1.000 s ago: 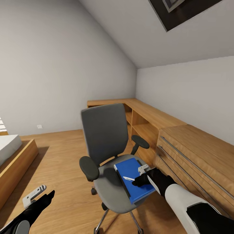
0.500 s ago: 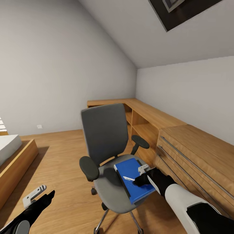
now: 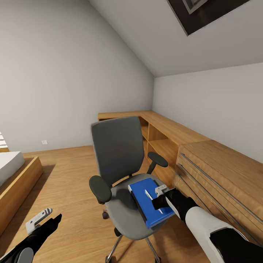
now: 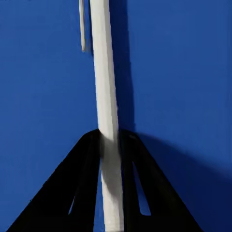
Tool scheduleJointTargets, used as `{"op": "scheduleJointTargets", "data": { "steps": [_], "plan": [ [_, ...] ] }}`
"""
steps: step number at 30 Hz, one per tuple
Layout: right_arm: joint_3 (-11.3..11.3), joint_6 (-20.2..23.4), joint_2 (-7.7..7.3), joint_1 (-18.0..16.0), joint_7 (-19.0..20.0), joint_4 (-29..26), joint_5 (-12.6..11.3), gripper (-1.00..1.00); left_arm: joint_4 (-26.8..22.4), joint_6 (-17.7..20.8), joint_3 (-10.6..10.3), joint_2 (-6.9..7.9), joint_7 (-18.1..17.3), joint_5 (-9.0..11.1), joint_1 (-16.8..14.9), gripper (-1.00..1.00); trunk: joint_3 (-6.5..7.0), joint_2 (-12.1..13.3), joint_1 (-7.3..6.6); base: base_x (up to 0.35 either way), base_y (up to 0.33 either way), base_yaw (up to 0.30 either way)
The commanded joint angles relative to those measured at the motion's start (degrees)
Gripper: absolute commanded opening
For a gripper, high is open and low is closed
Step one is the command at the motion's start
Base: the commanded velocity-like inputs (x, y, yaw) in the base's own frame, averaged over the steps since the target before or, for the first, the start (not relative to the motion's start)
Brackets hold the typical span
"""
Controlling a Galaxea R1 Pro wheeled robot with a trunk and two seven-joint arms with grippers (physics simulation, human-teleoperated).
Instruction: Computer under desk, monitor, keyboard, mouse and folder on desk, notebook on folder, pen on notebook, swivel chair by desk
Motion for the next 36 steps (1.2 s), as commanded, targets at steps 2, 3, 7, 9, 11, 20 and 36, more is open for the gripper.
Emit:
{"op": "scheduleJointTargets", "data": {
  "steps": [2, 3, 7, 9, 11, 20, 36],
  "plan": [
    [0.3, 0.1, -0.03, 0.0, 0.2, 0.5, 1.4, -1.0, -0.1, 0.3, 0.1, -0.03, 0.4, 0.6, 0.0, 1.0, -0.07, 0.0, 0.0, 0.0, 0.0, 0.0],
    [0.3, 0.1, -0.03, 0.0, 0.2, 0.5, 1.4, -1.0, -0.1, 0.3, 0.1, -0.03, 0.4, 0.6, 0.0, 1.0, -0.07, 0.0, 0.0, 0.0, 0.0, 0.0],
    [0.2, 0.1, -0.05, 0.0, 0.2, 0.5, 1.4, -1.0, -0.1, 0.3, 0.1, -0.03, 0.4, 0.6, 0.0, 1.0, -0.07, 0.0, 0.0, 0.0, 0.0, 0.0],
    [0.2, 0.1, -0.04, 0.0, 0.2, 0.5, 1.4, -1.0, -0.1, 0.3, 0.1, -0.03, 0.4, 0.6, 0.0, 1.0, -0.07, 0.0, 0.0, 0.0, 0.0, 0.0],
    [0.2, 0.1, -0.06, 0.0, 0.2, 0.5, 1.4, -1.0, -0.1, 0.3, 0.1, -0.03, 0.4, 0.6, 0.0, 1.0, -0.07, 0.0, 0.0, 0.0, 0.0, 0.0],
    [0.2, 0.1, -0.11, 0.0, 0.2, 0.4, 1.4, -1.0, -0.1, 0.3, 0.1, -0.03, 0.4, 0.6, 0.0, 1.0, 0.83, 2.0, -1.1, 0.0, 0.0, 0.0],
    [-0.2, -0.3, -0.29, 7.3, -8.8, -21.8, 1.0, -1.0, -0.2, 0.0, 0.1, -0.03, 0.6, 0.5, 0.0, 1.0, 3.7, 8.4, -4.61, 0.0, 0.0, 0.0]
  ]
}}
